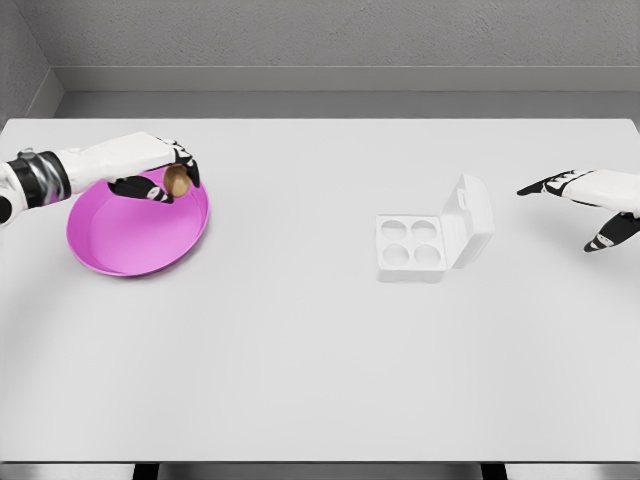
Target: Pack egg into the box and close the box lid
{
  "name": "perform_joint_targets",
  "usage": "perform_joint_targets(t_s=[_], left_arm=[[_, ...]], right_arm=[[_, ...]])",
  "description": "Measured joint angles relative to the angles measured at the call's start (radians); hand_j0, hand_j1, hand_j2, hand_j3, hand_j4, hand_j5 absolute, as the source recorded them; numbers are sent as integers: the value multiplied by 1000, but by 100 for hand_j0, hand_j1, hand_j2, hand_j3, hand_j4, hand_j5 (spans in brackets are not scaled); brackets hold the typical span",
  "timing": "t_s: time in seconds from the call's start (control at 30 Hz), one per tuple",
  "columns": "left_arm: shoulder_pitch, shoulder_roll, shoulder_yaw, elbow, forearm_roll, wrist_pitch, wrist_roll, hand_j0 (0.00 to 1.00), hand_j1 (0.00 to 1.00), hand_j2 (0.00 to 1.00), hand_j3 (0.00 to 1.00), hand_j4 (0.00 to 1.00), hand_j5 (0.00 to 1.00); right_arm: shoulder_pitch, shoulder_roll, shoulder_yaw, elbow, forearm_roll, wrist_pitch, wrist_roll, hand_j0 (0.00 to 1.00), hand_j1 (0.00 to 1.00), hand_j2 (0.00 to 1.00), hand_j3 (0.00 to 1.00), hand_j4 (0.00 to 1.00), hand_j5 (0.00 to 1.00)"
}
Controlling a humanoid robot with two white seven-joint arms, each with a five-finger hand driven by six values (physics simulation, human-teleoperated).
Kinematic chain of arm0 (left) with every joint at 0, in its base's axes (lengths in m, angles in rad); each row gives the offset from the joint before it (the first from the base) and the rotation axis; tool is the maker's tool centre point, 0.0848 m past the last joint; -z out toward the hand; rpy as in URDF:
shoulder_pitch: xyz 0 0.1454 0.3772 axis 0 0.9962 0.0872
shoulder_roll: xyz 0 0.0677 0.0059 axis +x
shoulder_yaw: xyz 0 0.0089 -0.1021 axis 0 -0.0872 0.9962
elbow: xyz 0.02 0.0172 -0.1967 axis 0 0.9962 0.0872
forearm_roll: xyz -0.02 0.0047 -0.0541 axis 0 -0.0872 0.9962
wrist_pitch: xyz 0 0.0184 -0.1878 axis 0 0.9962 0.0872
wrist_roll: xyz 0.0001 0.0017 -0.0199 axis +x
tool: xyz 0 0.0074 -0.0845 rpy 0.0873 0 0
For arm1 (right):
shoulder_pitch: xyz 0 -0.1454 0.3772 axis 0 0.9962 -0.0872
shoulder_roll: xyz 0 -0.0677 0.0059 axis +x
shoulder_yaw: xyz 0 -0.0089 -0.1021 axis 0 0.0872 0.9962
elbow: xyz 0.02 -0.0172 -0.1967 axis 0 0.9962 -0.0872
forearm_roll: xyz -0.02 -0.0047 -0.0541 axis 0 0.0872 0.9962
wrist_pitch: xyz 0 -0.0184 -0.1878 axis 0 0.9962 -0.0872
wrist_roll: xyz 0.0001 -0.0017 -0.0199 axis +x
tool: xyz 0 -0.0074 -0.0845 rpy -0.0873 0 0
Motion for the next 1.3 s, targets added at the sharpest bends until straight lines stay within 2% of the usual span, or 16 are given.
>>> perform_joint_targets(t_s=[0.93,1.3], left_arm=[[-3,-81,-3,-30,0,0,0,49,49,49,49,49,49],[-6,-141,3,-30,0,0,0,49,49,49,49,49,49]], right_arm=[[-2,3,0,1,0,0,0,100,100,100,100,100,100],[-2,3,0,2,0,0,0,100,100,100,100,100,100]])
